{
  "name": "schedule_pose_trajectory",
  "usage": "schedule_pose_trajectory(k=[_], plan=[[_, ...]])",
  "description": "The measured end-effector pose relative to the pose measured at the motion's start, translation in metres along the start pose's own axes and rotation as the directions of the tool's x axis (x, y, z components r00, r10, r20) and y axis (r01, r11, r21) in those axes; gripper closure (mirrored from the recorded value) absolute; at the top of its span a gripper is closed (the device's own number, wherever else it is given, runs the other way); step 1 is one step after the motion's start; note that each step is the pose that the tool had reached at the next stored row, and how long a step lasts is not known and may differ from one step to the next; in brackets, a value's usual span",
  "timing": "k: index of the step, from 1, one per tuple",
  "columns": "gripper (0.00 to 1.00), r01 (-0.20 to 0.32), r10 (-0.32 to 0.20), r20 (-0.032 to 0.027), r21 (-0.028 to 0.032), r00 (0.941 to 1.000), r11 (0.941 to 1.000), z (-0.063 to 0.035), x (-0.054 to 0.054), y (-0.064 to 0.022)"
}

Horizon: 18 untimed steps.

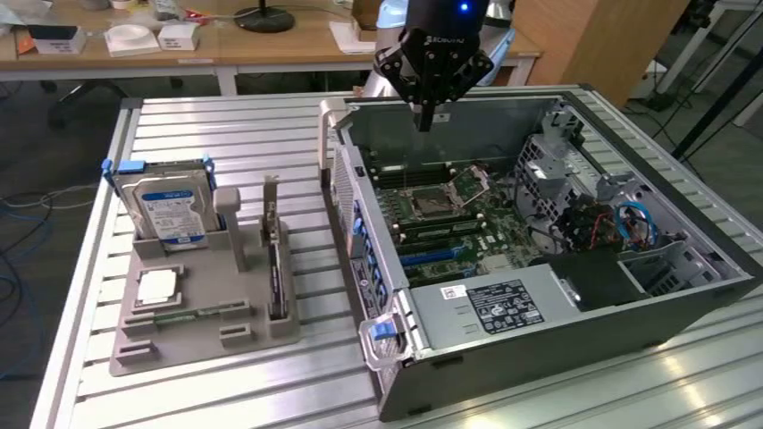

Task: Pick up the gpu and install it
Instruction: 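Reach for the gpu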

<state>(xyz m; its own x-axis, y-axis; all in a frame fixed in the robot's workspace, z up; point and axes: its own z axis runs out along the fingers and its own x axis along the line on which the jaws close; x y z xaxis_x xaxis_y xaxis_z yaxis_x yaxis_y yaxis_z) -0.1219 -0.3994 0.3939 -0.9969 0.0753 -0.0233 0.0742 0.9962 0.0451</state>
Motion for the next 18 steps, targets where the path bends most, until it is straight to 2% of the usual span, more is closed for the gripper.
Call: schedule_pose_trajectory(k=[5,18], plan=[[0.89,0.000,0.000,-0.0001,0.0001,1.0000,1.0000,-0.0001,0.002,-0.0002],[0.89,0.000,0.000,0.0000,0.0000,1.0000,1.0000,-0.0004,0.020,-0.0015]])
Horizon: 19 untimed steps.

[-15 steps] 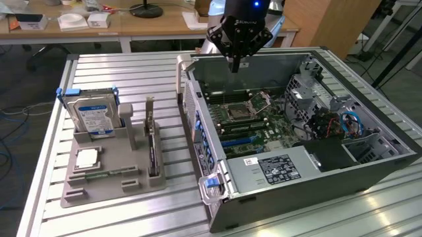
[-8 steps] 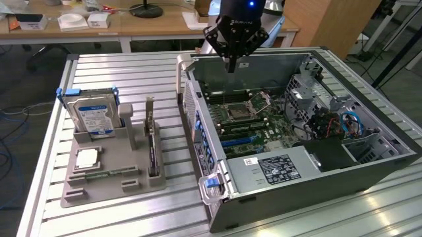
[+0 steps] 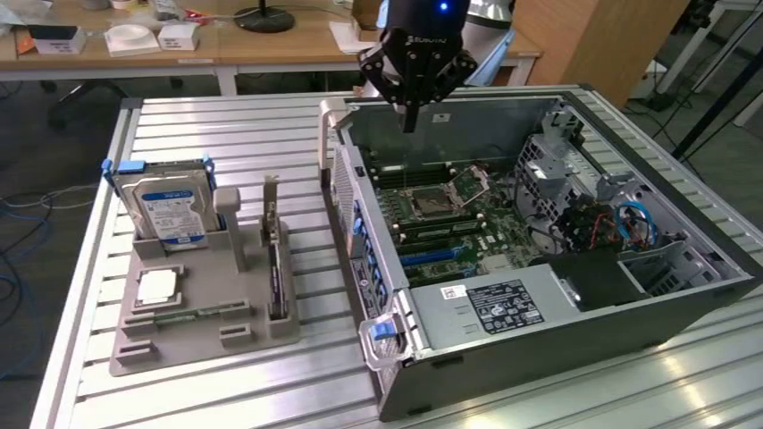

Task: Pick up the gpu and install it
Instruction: 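Reach for the gpu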

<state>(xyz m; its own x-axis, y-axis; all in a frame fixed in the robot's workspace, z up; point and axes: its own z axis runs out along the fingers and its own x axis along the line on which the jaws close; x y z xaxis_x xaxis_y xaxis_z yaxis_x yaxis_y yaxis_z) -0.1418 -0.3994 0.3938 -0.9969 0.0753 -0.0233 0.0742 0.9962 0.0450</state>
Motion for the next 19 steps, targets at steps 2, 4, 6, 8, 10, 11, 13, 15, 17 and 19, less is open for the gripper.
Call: schedule_pose_trajectory(k=[2,4,6,8,10,11,13,15,17,19], plan=[[0.89,0.000,0.000,0.0000,0.0000,1.0000,1.0000,-0.0001,0.002,-0.0002],[0.89,0.000,0.000,0.0000,0.0000,1.0000,1.0000,-0.0001,0.004,-0.0003],[0.89,0.000,0.000,0.0001,-0.0001,1.0000,1.0000,-0.0001,0.007,-0.0005],[0.89,0.000,0.000,0.0000,0.0000,1.0000,1.0000,-0.0002,0.009,-0.0007],[0.89,0.000,0.000,-0.0001,0.0000,1.0000,1.0000,-0.0002,0.011,-0.0008],[0.89,0.000,0.000,0.0000,0.0000,1.0000,1.0000,-0.0002,0.012,-0.0009],[0.89,0.000,0.000,0.0000,-0.0001,1.0000,1.0000,-0.0003,0.014,-0.0011],[0.89,0.000,0.000,0.0000,0.0000,1.0000,1.0000,-0.0003,0.016,-0.0012],[0.89,0.000,0.000,-0.0001,-0.0001,1.0000,1.0000,-0.0004,0.018,-0.0014],[0.89,0.000,0.000,0.0000,-0.0001,1.0000,1.0000,-0.0004,0.020,-0.0015]])
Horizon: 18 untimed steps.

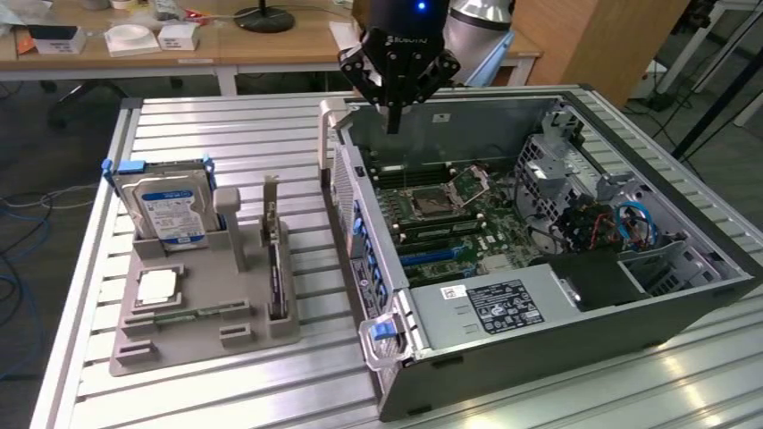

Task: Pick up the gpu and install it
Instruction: 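Reach for the gpu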

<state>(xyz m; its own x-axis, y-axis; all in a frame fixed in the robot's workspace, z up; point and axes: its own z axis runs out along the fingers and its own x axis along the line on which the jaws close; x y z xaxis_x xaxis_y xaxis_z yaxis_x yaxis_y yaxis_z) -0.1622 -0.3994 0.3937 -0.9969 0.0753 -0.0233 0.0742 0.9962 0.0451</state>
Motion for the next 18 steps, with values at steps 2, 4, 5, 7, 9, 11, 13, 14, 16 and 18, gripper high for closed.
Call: schedule_pose_trajectory(k=[2,4,5,7,9,11,13,14,16,18], plan=[[0.89,0.000,0.000,0.0000,0.0001,1.0000,1.0000,-0.0001,0.002,-0.0001],[0.89,0.000,0.000,0.0000,0.0001,1.0000,1.0000,-0.0001,0.004,-0.0003],[0.89,0.000,0.000,0.0000,0.0000,1.0000,1.0000,-0.0001,0.005,-0.0004],[0.89,0.000,0.000,0.0000,0.0000,1.0000,1.0000,-0.0001,0.007,-0.0005],[0.89,0.000,0.000,0.0000,0.0000,1.0000,1.0000,-0.0001,0.009,-0.0007],[0.89,0.000,0.000,0.0000,0.0000,1.0000,1.0000,-0.0002,0.011,-0.0008],[0.89,0.000,0.000,0.0000,0.0000,1.0000,1.0000,-0.0002,0.013,-0.0009],[0.89,0.000,0.000,0.0000,0.0001,1.0000,1.0000,-0.0002,0.014,-0.0010],[0.89,0.000,0.000,0.0000,0.0000,1.0000,1.0000,-0.0003,0.016,-0.0012],[0.89,0.000,0.000,0.0000,0.0000,1.0000,1.0000,-0.0003,0.018,-0.0013]])
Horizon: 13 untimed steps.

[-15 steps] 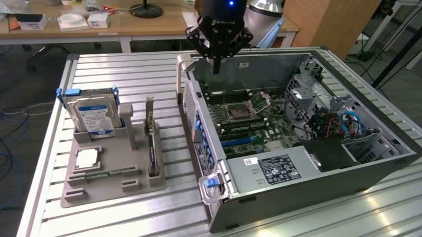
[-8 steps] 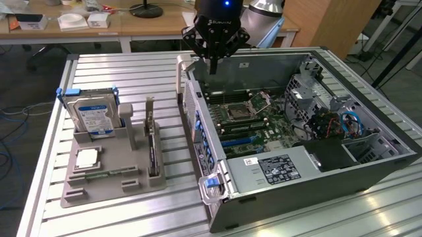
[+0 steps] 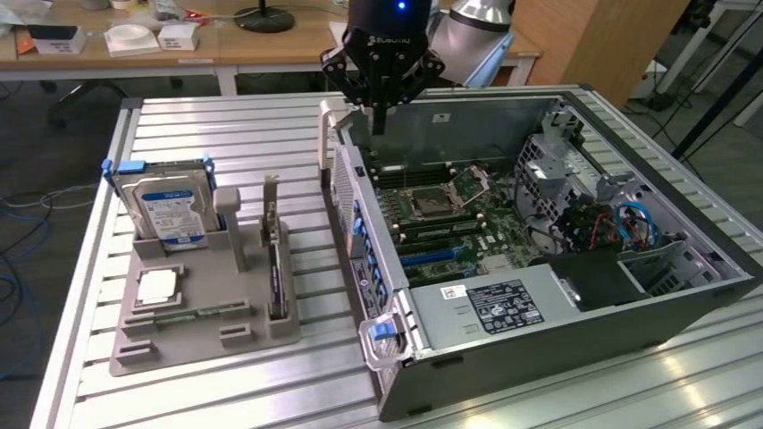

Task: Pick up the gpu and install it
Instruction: 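Reach for the gpu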

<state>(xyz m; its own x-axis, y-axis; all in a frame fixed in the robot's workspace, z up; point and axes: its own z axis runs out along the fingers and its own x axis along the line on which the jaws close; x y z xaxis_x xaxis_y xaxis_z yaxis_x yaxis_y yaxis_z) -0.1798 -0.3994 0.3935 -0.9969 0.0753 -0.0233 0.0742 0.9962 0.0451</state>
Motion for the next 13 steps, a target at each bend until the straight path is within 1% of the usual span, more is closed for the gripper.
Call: schedule_pose_trajectory(k=[13], plan=[[0.89,0.000,0.000,0.0000,0.0000,1.0000,1.0000,-0.0002,0.012,-0.0009]])
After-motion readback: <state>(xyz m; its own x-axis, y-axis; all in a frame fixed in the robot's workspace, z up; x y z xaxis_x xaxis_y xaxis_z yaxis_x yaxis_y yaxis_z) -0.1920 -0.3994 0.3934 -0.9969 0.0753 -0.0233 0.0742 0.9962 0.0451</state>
